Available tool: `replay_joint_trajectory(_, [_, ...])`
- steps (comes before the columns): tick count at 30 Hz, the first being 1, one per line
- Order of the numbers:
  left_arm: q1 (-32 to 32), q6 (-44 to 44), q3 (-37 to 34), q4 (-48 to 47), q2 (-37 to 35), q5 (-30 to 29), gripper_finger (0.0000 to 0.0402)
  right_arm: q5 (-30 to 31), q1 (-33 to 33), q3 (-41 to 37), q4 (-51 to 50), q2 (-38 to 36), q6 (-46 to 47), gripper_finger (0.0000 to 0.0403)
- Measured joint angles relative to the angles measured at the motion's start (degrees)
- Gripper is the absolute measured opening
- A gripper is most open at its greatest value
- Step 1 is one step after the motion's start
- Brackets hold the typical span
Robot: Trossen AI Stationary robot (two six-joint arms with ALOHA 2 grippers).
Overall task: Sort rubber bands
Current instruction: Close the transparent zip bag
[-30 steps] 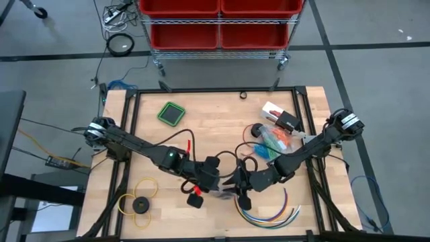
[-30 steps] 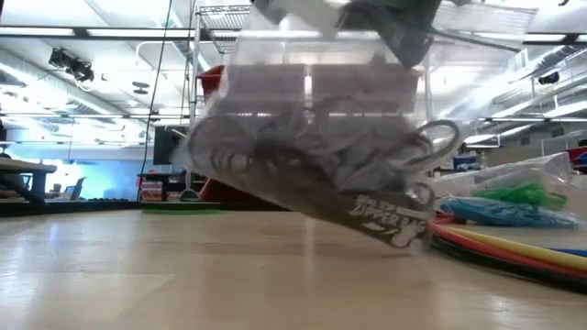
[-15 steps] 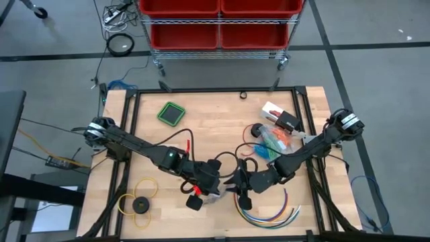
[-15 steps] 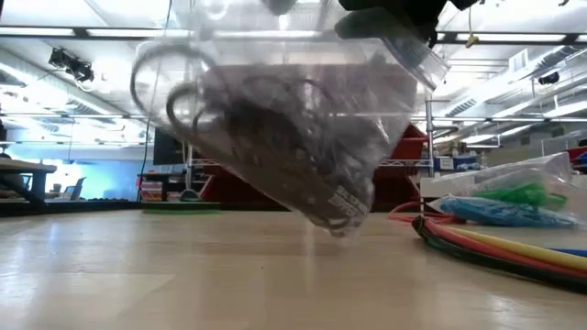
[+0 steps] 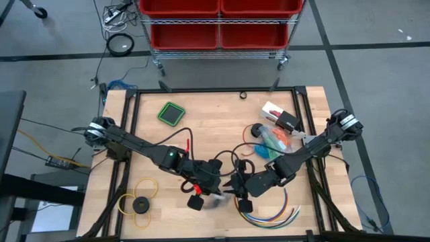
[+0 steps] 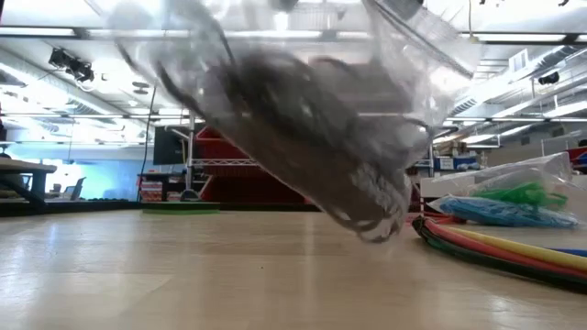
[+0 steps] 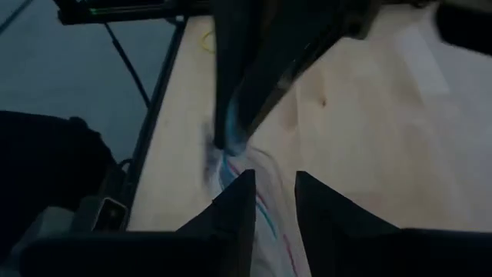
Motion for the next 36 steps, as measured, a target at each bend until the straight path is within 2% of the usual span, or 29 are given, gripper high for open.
replay_joint_trajectory(7, [0.38, 0.21, -0.02, 0.11, 0.0, -0.42, 0.0005, -2.53, 0.02, 0.0, 0.26, 3.35, 0.7, 0.0085])
replay_joint_trajectory(17, [0.39, 0.25, -0.02, -7.43, 0.0, -0.83, 0.0005, -3.92, -0.11, -0.04, 2.91, 3.95, 1.07, 0.0085])
replay_joint_trajectory(36, [0.37, 0.3, 0.0, -3.03, 0.24, -2.08, 0.0005, -3.78, -1.27, -0.02, 6.64, 3.82, -1.6, 0.0083])
